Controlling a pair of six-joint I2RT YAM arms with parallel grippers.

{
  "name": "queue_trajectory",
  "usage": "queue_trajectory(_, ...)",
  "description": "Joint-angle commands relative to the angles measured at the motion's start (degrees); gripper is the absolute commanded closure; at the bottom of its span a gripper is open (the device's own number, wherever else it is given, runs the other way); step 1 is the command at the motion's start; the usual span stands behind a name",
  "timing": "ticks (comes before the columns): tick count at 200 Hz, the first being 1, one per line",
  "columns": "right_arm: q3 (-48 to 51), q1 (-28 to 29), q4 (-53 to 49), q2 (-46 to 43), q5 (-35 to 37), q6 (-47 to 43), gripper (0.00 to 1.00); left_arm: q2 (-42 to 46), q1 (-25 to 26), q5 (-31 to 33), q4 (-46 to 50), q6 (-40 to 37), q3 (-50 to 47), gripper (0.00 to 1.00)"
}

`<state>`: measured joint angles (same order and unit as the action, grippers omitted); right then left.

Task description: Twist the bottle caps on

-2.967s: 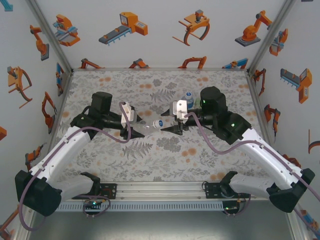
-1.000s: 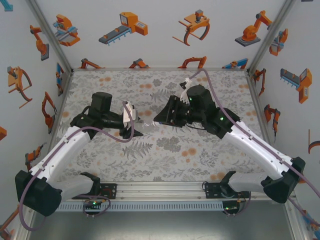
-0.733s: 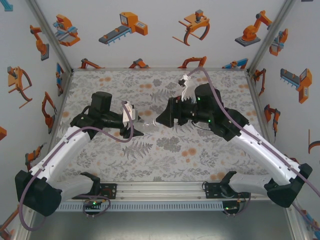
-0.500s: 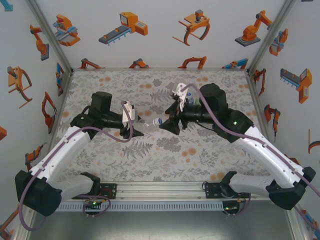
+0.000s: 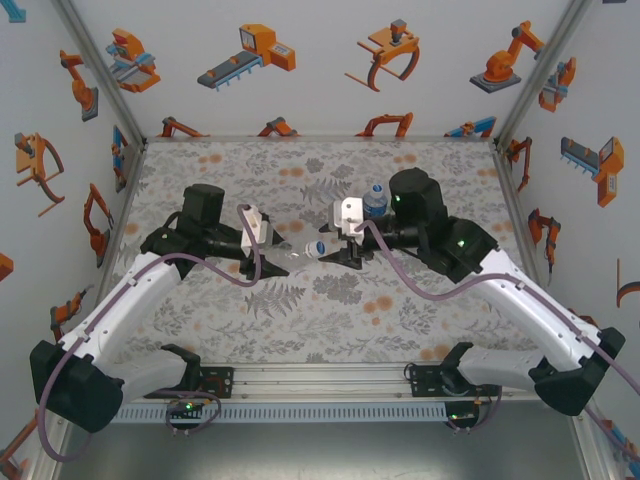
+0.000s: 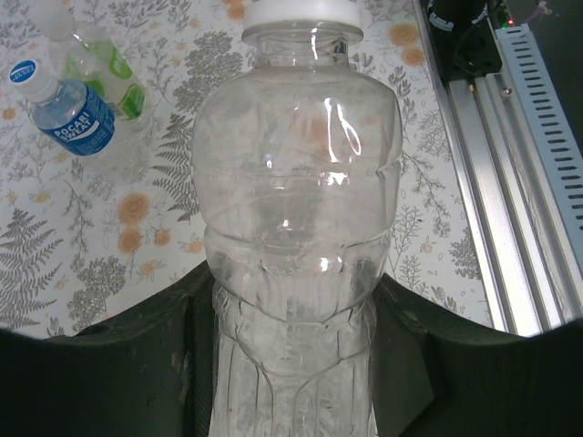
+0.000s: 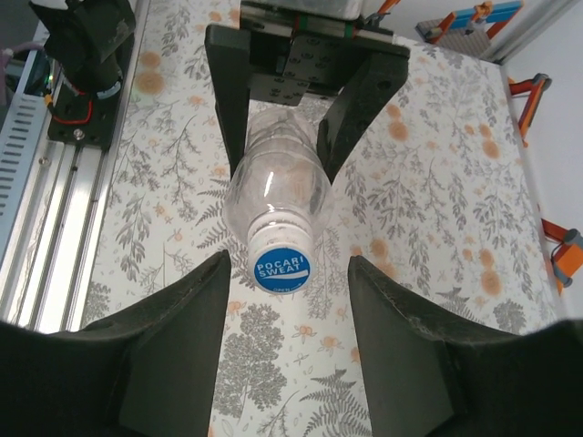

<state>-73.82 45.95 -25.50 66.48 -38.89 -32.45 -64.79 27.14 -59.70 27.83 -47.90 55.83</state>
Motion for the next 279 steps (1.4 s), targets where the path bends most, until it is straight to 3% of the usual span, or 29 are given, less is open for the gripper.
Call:
queue_trajectory(1,0.9,0.3,1.4,0.5,-2.1,-1.7,0.50,0.6,0.3,-3.6,1.3,-2.3,1.6,1.00)
queue_trajectory(80,2.2,0.3,4.1,1.1,-4.4,0.9,0.63,0.6,0.3,-3.7,1.9,-2.6,1.7,1.00)
queue_trajectory(110,2.9,0.3,5.6,0.9,-3.1,5.6,0.75,0.8,0.3,-3.6,1.9,-2.6,1.8,1.00)
queue_trajectory(134,4.5,0.4,10.5,0.7,0.0,20.1,0.85,0.8,0.3,-2.3,1.9,-2.3,2.0,1.00)
queue_trajectory(155,6.0,0.4,14.4,0.9,6.9,41.0,1.00,0.6,0.3,0.5,0.3,-0.4,1.8,1.00)
queue_trajectory(176,4.3,0.4,9.4,2.6,16.1,62.1,1.00,0.5,0.3,3.6,-0.8,1.3,1.8,1.00)
queue_trajectory(209,0.7,0.3,-1.9,6.4,20.9,86.1,1.00,0.4,0.3,4.9,-1.9,2.3,1.6,1.00)
queue_trajectory(237,0.1,0.4,-2.4,8.4,19.3,94.9,1.00,0.3,0.4,5.0,-2.0,2.5,1.6,1.00)
queue_trajectory(267,-1.2,0.4,-0.8,9.1,17.7,94.7,1.00,0.6,0.4,4.9,-2.0,2.5,1.4,1.00)
queue_trajectory(279,-2.4,0.4,-1.9,8.7,18.3,91.9,0.87,0.6,0.4,5.0,-2.0,2.4,1.4,1.00)
